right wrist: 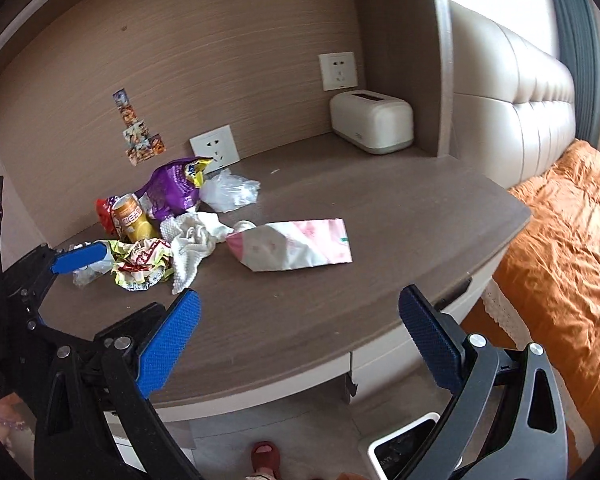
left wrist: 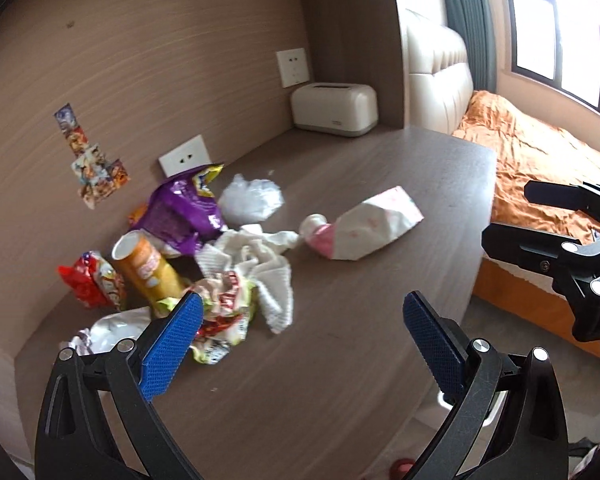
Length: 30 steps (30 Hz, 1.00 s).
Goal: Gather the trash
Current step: 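Move both open tools back over the desk, then grasp the crumpled green wrapper with the left tool while the right tool grasps the pink carton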
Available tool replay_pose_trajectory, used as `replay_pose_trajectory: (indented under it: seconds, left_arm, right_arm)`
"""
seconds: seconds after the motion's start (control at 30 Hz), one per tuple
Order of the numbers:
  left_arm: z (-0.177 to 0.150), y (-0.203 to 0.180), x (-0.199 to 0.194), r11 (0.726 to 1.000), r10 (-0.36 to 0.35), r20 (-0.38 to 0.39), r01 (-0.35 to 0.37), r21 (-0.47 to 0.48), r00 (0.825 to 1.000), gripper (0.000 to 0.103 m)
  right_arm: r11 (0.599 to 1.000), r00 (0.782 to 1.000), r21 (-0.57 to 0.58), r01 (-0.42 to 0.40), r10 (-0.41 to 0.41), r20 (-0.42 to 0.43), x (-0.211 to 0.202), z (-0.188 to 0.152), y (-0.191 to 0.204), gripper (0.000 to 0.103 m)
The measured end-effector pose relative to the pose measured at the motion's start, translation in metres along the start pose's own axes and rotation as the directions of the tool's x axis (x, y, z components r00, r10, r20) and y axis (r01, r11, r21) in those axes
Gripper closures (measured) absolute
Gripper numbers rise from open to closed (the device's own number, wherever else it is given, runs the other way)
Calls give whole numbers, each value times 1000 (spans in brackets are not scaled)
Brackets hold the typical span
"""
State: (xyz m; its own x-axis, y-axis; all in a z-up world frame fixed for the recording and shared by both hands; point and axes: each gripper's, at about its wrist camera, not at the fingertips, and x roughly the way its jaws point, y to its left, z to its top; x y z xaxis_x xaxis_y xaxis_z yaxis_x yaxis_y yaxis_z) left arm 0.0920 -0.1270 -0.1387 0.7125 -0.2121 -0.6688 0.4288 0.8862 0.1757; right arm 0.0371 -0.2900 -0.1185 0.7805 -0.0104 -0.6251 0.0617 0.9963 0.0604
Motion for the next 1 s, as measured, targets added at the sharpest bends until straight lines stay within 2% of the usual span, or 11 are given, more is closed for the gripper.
replay_pose_trajectory:
  seconds: [0.13,0.27,0.37,0.47,0.57,0.63,0.8,0.87,0.9,0.93,1.0]
  left_arm:
    - [1,37,20,998,16,-16,-17,-57,1000,5]
    - [-1,56,42,996,-14,-35,11,-90,999,5]
    - [-6,65,58,995,-51,-49,47,-88,997,5]
    - [-9,72,73,992,-96,-74,89,-85,993,7]
    - [-9,72,86,990,-128,-97,123,-65,987,23]
    - [-11,70,94,989,-147,-116,142,-53,982,42]
    - [-16,65,107,984,-178,-148,176,-27,973,45]
    - [-16,60,108,984,-174,-148,176,-5,974,45]
    - [-16,59,108,984,-175,-146,177,0,974,46]
    - [-15,58,108,983,-181,-146,183,0,973,47]
    - [-14,58,107,981,-194,-144,195,-10,970,48]
  right_arm:
    - [1000,999,-2,18,-18,-50,34,10,17,4]
    - [986,989,165,23,2,-150,72,9,14,4]
    - [947,979,320,17,48,-196,96,5,14,4]
    - [909,974,415,26,71,-217,115,4,14,4]
    - [902,981,428,55,30,-189,126,12,18,4]
    - [894,985,442,75,2,-172,134,19,18,3]
    - [879,992,468,90,-38,-119,144,29,12,3]
    - [877,993,471,99,-59,-99,145,30,9,12]
    - [880,992,461,117,-80,-100,146,30,8,34]
    - [881,994,465,86,-46,-96,148,31,6,52]
    - [878,995,478,37,14,-102,154,33,1,58]
